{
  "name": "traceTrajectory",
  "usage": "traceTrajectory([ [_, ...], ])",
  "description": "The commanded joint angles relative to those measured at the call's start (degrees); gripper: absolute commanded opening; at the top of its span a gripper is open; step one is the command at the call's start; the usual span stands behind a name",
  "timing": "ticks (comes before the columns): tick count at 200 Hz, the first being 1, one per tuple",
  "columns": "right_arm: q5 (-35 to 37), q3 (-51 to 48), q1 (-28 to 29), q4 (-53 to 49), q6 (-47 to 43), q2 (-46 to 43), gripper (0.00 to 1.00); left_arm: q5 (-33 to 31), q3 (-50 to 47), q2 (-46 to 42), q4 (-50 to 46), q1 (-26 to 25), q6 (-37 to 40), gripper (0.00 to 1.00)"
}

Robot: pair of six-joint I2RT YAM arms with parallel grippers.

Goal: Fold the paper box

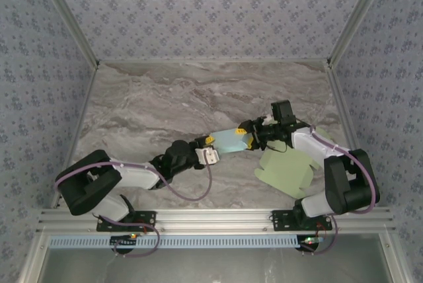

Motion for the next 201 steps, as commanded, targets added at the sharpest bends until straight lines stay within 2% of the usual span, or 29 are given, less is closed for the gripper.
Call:
traceTrajectory([
  [1,-0.4,-1.1,0.7,1.8,2.5,-0.6,0.56,-0.9,3.7,-1.6,-4.8,-0.1,-1.7,0.45],
  [18,0.5,-0.3,0.0,-1.9,-1.1,-1.2,0.68,0.3,5.6,-4.1,-11.8,0.8,-4.5,0.43],
  [45,9.2,4.7,-2.8,-18.5,-17.2,-4.1,0.8,3.9,9.4,-6.8,-25.3,2.6,-7.3,0.4],
  [58,11.5,5.2,-4.6,-20.8,-21.8,-6.1,0.81,4.8,12.0,-8.0,-34.0,2.7,-7.0,0.4],
  [90,8.5,7.5,-7.2,-22.2,-37.1,-8.0,0.82,5.5,19.0,-8.7,-51.5,3.0,-6.7,0.41],
  [103,12.3,8.5,-7.1,-23.7,-44.5,-8.7,0.82,6.1,22.0,-7.0,-56.0,3.3,-6.8,0.42],
  [121,18.0,6.5,-6.7,-19.3,-51.6,-11.5,0.82,6.7,27.9,-2.6,-64.7,3.8,-5.1,0.42],
  [144,24.4,0.5,-5.3,-7.7,-60.0,-18.1,0.83,7.4,32.5,2.3,-72.6,4.6,-3.0,0.42],
  [156,26.7,-2.2,-4.4,-3.6,-65.9,-20.9,0.91,8.6,34.0,3.5,-75.7,5.1,-2.1,0.43],
  [161,27.7,-3.0,-4.4,-2.4,-67.4,-21.8,0.99,8.9,34.5,3.7,-76.7,5.2,-1.8,0.44],
  [172,31.3,-5.4,-4.9,1.3,-66.8,-23.8,1.0,9.2,35.5,4.2,-78.5,5.5,-1.3,0.45],
  [181,29.8,-6.9,-5.7,3.3,-66.2,-25.3,1.0,9.4,36.4,4.9,-79.9,5.9,-0.8,0.45],
  [196,21.2,-8.2,-5.8,5.8,-67.1,-25.6,1.0,8.7,38.6,6.6,-82.8,6.7,-0.2,0.46],
  [201,19.6,-7.3,-5.3,4.4,-68.0,-24.7,0.97,8.3,39.2,7.0,-83.6,6.8,0.1,0.46],
])
